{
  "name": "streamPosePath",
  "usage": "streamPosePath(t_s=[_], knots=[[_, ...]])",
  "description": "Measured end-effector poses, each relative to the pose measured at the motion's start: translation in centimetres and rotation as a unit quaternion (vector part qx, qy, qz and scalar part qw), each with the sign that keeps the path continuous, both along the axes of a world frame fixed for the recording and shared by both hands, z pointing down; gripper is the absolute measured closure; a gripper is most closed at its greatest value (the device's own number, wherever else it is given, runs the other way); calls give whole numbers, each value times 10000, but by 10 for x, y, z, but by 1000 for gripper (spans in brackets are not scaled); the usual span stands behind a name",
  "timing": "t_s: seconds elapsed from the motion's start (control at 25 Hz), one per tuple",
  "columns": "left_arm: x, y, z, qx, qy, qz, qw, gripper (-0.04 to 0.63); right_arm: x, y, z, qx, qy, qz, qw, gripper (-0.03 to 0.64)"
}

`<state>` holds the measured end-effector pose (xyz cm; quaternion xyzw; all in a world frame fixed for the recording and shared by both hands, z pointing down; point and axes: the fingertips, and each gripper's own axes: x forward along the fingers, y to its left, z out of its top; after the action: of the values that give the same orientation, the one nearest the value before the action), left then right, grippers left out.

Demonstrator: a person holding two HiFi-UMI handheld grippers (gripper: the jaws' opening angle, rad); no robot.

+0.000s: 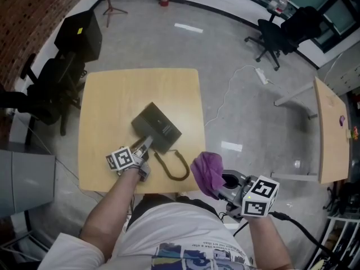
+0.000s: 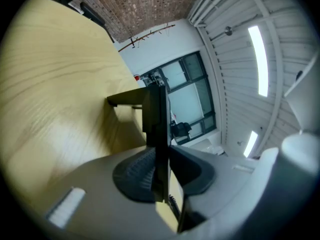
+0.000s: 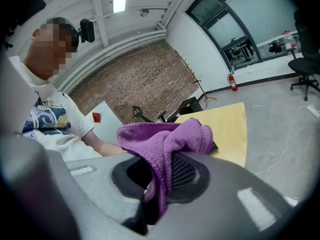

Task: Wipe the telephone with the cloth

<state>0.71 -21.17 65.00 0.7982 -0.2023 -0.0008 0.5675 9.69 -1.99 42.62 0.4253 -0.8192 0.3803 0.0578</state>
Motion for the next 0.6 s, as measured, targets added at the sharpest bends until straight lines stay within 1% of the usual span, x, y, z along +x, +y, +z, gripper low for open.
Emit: streamPosePath(t_s=[0.12,0.2,0.32,0.4,0.44,0.48,0.6], knots=[[-2,-3,2,89,-333,-2,9994,490,0,0,3,48,60,-123,9999,574],[-1,-4,1,83,-419,13,9991,476,3,0,7,71,128,-209,9997,574],[0,-3,-5,133,-487,49,9987,422,10,1,13,112,142,-287,9994,572],[-4,-1,-9,230,-658,30,9976,392,15,0,15,175,108,-318,9993,573],[-9,0,-10,299,-801,-20,9963,377,16,0,18,217,122,-358,9990,572],[-17,2,-11,392,-983,-94,9943,377,18,0,21,258,171,-422,9986,572],[-46,14,-21,759,-1534,-304,9848,379,17,-1,33,358,459,-735,9956,573]])
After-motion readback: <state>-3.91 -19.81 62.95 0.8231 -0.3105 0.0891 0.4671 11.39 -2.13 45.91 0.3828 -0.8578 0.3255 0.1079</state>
